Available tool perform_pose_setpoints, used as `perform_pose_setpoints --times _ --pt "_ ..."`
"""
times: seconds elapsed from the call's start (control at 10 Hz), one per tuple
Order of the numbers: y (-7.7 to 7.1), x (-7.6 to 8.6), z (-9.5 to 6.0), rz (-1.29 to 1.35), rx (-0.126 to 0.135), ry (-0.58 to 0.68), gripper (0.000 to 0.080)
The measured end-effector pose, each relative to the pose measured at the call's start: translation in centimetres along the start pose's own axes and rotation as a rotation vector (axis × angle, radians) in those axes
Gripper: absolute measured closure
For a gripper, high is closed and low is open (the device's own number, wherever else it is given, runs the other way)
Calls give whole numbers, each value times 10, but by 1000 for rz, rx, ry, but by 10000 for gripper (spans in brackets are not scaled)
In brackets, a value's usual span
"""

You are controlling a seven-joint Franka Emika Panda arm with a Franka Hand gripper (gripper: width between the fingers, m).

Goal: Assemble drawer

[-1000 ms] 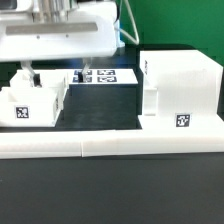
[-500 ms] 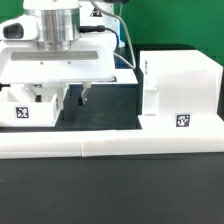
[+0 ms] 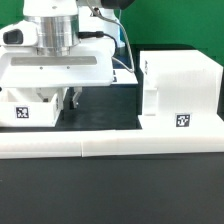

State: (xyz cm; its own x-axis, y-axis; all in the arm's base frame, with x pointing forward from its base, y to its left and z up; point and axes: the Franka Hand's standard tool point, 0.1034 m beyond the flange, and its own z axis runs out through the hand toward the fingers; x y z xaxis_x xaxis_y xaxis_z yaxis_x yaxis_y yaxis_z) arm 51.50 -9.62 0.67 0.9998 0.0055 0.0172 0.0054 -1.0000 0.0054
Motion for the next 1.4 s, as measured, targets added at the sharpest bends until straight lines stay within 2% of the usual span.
perform_pose_setpoints --times 0.1,0.2,0.3,1.0,1.2,1.4 --pt "0 0 0 0 0 0 667" --pt "0 0 0 0 0 0 667" --pt "0 0 0 0 0 0 758" --pt "-1 1 0 -2 0 1 758" --pt "-26 16 -20 -71 17 -21 758" --pt "-35 23 -30 -73 33 -15 758"
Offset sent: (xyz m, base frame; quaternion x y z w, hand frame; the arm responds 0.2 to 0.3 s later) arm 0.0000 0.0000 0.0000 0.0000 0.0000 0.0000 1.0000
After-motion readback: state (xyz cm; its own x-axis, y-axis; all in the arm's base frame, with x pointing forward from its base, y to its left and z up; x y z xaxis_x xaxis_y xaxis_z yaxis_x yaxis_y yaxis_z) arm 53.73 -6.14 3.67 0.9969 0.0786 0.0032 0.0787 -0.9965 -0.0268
